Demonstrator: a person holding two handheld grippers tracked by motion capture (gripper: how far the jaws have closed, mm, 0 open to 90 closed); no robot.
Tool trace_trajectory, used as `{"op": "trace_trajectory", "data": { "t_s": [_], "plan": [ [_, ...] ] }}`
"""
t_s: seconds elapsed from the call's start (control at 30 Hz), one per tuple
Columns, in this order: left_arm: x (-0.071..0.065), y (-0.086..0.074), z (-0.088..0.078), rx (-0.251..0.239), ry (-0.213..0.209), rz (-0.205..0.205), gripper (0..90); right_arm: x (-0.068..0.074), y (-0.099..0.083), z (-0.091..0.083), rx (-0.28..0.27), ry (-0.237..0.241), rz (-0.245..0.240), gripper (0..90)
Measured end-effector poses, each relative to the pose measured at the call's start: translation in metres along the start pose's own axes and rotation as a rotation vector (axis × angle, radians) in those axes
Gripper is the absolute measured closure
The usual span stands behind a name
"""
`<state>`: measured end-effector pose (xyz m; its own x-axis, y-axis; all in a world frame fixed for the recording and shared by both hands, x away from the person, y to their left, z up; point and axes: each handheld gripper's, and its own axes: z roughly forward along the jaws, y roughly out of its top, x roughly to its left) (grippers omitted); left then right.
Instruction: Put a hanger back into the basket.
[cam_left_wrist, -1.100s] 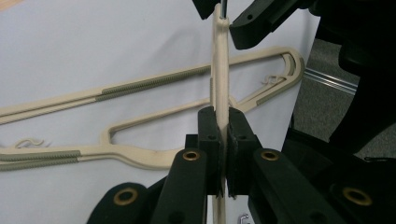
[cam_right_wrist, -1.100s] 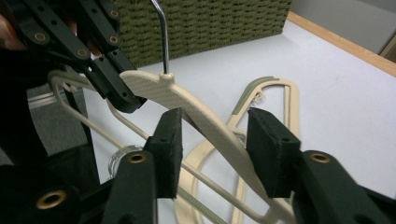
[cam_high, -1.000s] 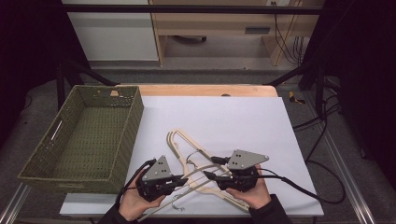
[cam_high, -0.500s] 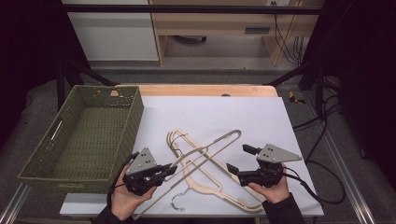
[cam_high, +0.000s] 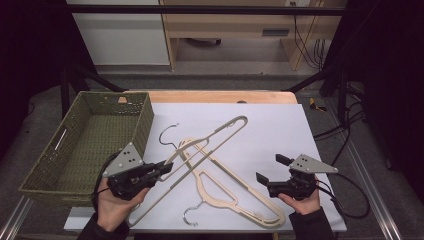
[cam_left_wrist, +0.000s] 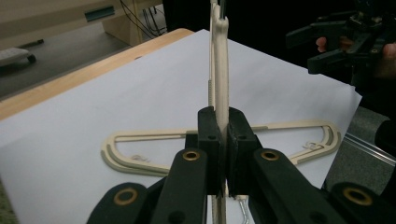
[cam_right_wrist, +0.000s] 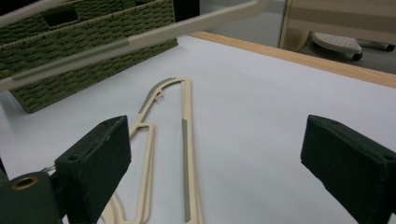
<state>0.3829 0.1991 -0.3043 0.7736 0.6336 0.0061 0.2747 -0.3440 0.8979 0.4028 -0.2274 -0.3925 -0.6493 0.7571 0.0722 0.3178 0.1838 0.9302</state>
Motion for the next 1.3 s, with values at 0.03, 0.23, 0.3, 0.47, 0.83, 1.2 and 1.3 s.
{"op": "trace_trajectory", "data": {
  "t_s": [0.03, 0.23, 0.3, 0.47, 0.83, 1.2, 1.3],
  "plan": [
    [0.002, 0.003, -0.003, -0.002, 0.005, 0.004, 86.5, 0.000, 0.000, -0.001, 0.002, -0.003, -0.004, 8.1],
    [0.022, 0.020, -0.020, -0.018, 0.007, 0.011, 86.5, -0.001, 0.001, -0.001, -0.001, -0.006, 0.006, 6.8],
    [0.030, 0.026, -0.026, -0.017, 0.014, 0.020, 86.4, -0.001, 0.001, -0.001, 0.001, -0.009, 0.008, 6.4],
    [0.050, 0.033, -0.037, -0.016, 0.034, 0.030, 86.5, -0.002, 0.001, -0.003, -0.006, -0.008, 0.003, 6.1],
    [0.111, 0.033, -0.062, 0.001, 0.119, 0.002, 86.4, -0.002, 0.002, -0.002, -0.008, -0.020, 0.016, 4.9],
    [0.166, 0.011, -0.078, 0.031, 0.186, -0.028, 86.4, -0.003, 0.002, -0.004, -0.007, -0.022, 0.014, 4.3],
    [0.179, 0.003, -0.084, 0.037, 0.207, -0.026, 86.5, -0.003, 0.003, -0.004, -0.010, -0.024, 0.019, 4.2]
  ]
}}
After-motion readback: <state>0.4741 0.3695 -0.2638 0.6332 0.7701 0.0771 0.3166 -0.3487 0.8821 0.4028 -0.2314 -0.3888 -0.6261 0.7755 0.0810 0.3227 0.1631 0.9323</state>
